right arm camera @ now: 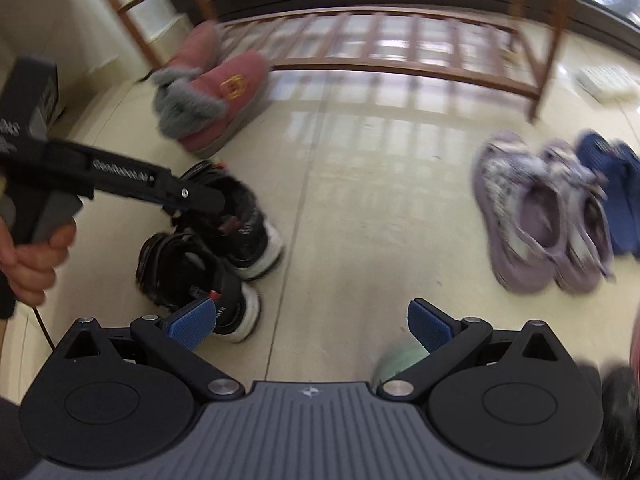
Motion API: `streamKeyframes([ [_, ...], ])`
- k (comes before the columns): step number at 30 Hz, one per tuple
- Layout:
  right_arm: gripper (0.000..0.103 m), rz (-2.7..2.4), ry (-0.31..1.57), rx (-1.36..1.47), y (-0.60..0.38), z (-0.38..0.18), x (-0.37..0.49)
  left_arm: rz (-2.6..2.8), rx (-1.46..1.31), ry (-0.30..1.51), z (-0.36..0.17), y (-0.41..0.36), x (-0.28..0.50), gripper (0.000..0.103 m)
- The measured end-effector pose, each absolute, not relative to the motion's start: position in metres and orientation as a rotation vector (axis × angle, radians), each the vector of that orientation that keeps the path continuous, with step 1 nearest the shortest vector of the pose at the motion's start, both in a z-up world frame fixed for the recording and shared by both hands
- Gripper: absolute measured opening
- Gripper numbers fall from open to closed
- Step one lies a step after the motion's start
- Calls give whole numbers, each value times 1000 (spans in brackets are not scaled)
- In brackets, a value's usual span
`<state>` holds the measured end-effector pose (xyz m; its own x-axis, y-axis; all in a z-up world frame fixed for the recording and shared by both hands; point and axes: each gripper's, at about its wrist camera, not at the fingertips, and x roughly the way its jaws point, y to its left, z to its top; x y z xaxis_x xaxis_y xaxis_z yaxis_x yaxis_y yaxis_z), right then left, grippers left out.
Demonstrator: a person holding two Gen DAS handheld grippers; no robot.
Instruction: Organize scattered shoes
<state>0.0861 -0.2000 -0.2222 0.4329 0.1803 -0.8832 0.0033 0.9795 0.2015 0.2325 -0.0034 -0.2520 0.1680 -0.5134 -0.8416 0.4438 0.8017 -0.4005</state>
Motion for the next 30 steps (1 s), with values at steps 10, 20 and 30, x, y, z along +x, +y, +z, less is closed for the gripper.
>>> streamKeyframes([
  [10,103,426,1111,-65,-144,-230,144,-541,-63,1166,-241,49,231,59],
  [20,89,580,1141,-47,-110,-251,186,-378,-78,1210,-259,107,243,59],
  [30,93,608,1249,-162,-92,-266,193,-387,-50,1268,-275,110,241,59],
])
